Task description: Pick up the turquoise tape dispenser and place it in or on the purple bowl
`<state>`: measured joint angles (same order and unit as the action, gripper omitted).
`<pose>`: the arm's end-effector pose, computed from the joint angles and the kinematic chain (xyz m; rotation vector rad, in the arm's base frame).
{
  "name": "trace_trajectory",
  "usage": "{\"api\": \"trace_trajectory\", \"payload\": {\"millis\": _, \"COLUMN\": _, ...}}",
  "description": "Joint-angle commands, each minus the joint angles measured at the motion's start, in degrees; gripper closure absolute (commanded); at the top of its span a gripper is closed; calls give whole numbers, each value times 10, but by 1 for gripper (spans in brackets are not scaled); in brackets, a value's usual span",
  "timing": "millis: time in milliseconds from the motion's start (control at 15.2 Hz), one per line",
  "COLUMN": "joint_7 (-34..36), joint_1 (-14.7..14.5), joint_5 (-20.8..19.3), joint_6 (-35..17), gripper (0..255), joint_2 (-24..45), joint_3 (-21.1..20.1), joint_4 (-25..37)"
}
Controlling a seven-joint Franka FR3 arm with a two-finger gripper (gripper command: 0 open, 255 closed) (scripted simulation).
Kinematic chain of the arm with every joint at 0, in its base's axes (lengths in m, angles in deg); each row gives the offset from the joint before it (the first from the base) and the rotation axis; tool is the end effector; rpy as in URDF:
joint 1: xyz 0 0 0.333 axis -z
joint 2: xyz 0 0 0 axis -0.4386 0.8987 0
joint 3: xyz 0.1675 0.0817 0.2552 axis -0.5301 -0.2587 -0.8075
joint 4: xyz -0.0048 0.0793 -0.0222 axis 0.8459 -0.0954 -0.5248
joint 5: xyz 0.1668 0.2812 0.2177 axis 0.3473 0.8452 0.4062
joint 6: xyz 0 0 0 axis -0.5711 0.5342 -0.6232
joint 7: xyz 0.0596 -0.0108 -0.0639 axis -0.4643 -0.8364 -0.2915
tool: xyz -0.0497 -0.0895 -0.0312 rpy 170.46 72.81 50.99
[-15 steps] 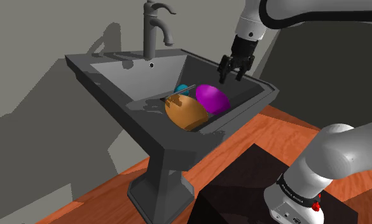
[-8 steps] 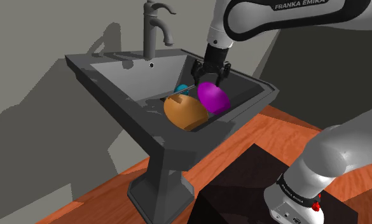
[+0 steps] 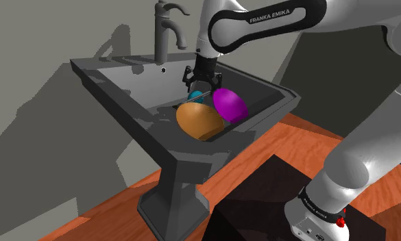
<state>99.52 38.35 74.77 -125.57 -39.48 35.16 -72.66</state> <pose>0.5269 0.1447 0.4789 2.8749 -1.1939 0.1486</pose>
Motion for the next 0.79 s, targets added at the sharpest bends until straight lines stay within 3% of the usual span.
{"api": "trace_trajectory", "payload": {"millis": 0, "joint_7": 67, "joint_1": 2, "joint_5": -26, "joint_6": -7, "gripper": 0, "joint_2": 50, "joint_3": -5, "joint_4": 36}}
{"api": "trace_trajectory", "payload": {"millis": 198, "joint_7": 133, "joint_1": -4, "joint_5": -56, "joint_6": -9, "gripper": 0, "joint_2": 106, "joint_3": -2, "joint_4": 82}}
{"api": "trace_trajectory", "payload": {"millis": 726, "joint_7": 144, "joint_1": -6, "joint_5": -73, "joint_6": -60, "gripper": 0, "joint_2": 130, "joint_3": 3, "joint_4": 52}}
